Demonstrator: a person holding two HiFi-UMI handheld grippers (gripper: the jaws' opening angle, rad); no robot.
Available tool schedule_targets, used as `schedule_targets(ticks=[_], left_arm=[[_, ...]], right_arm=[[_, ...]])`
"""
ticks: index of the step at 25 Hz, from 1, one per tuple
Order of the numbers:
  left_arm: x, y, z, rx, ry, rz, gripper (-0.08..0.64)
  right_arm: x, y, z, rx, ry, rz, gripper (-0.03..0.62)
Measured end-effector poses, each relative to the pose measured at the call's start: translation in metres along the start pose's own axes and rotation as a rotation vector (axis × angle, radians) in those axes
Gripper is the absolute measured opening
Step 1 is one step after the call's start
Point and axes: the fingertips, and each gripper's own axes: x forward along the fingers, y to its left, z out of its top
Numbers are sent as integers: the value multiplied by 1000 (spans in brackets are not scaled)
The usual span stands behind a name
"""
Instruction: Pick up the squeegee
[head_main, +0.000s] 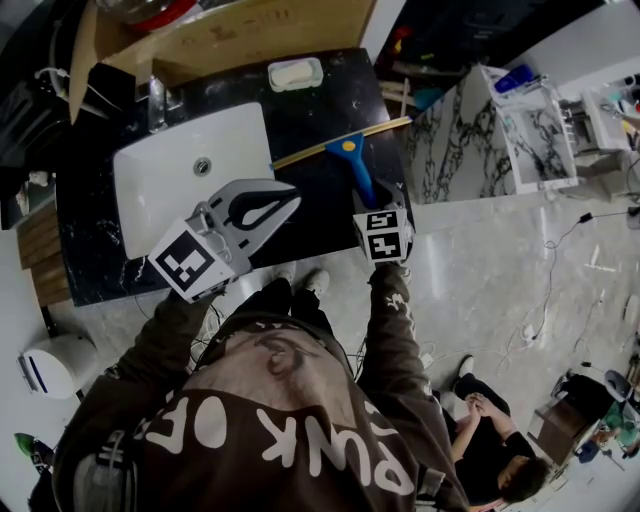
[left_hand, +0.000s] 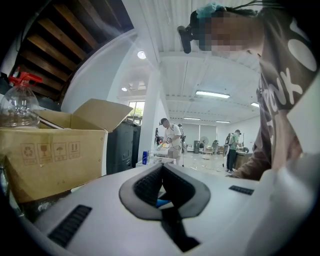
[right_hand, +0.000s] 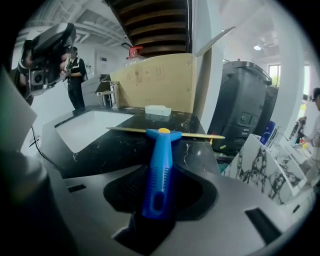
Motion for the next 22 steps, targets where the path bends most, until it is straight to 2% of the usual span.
schedule_targets(ticks=[22], left_arm=[[-7, -19, 10, 26, -14, 1, 3]], right_arm=[[-59, -5, 50, 10, -238, -42, 156]])
